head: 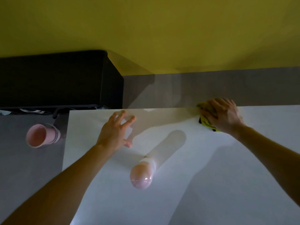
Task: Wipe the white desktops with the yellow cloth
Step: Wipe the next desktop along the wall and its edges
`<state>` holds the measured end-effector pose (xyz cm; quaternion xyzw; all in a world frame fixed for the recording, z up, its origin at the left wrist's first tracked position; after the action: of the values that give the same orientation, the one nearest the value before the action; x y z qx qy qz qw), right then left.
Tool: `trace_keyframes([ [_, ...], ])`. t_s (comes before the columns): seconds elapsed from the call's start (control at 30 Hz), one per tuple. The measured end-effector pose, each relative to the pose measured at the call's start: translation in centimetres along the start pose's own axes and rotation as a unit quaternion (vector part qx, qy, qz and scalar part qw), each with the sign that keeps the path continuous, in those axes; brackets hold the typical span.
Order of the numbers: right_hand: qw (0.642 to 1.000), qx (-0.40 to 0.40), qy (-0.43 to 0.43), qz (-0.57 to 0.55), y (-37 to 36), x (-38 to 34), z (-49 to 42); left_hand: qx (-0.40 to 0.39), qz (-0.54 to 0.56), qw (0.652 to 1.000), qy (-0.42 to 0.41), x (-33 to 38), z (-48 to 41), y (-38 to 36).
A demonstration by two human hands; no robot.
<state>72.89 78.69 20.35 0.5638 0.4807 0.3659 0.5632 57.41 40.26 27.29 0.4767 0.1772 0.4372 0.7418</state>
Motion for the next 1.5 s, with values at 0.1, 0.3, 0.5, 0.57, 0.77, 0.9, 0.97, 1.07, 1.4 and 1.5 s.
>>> trace_keyframes([
  [0.1, 0.998, 0.006, -0.039, 0.044, -0.4, -1.1, 0.2, 0.012, -0.001, 1.000, -0.003, -0.5, -0.3, -0.1],
  [0.3, 0.992, -0.075, 0.084, -0.049, -3.0, -21.8, -7.1, 0.033, -0.008, 0.999, -0.023, -0.3, -0.2, 0.2],
  [0.5, 0.992, -0.019, 0.078, -0.096, -3.1, -18.4, -5.4, 0.030, -0.011, 0.999, -0.022, -0.4, 0.1, 0.5],
  [0.57, 0.998, 0.025, 0.037, -0.054, -2.5, -11.6, -3.0, 0.024, 0.007, 1.000, -0.020, -0.7, 0.2, 0.4],
  [0.77, 0.993, 0.050, -0.093, 0.055, -0.6, -3.0, 1.1, 0.042, 0.021, 0.998, -0.036, -1.7, -0.1, -0.2],
  [0.9, 0.998, 0.015, -0.058, 0.034, -2.7, -12.8, -2.1, 0.044, 0.011, 0.998, -0.049, -1.7, -0.2, -0.1],
  [0.97, 1.000, -0.015, -0.008, 0.006, -3.4, -19.0, -4.5, 0.039, -0.010, 0.998, -0.054, -1.9, -0.1, 0.1],
  [1.07, 0.999, -0.028, 0.026, -0.032, -3.6, -24.2, -6.4, 0.020, -0.030, 0.998, -0.054, -2.0, 0.1, 0.5],
  [1.4, 0.997, 0.050, 0.013, -0.054, -0.8, -0.3, 1.0, -0.094, 0.002, 0.996, 0.005, 5.6, -0.7, 3.9],
  [1.5, 0.998, 0.055, -0.031, -0.005, 0.5, 10.0, 3.7, -0.094, 0.013, 0.995, -0.006, 11.1, -1.5, 3.5],
])
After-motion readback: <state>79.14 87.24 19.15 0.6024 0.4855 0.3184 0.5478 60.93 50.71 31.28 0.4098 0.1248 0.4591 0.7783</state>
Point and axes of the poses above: each hand's wrist, its own z-axis away from the middle knuckle, its own y-axis out of the back of the hand, x = y × z, the point moved 3 cm from there along -z, towards the middle knuckle, and after that the axes turned 13 degrees about z, right-handed, at the moved point
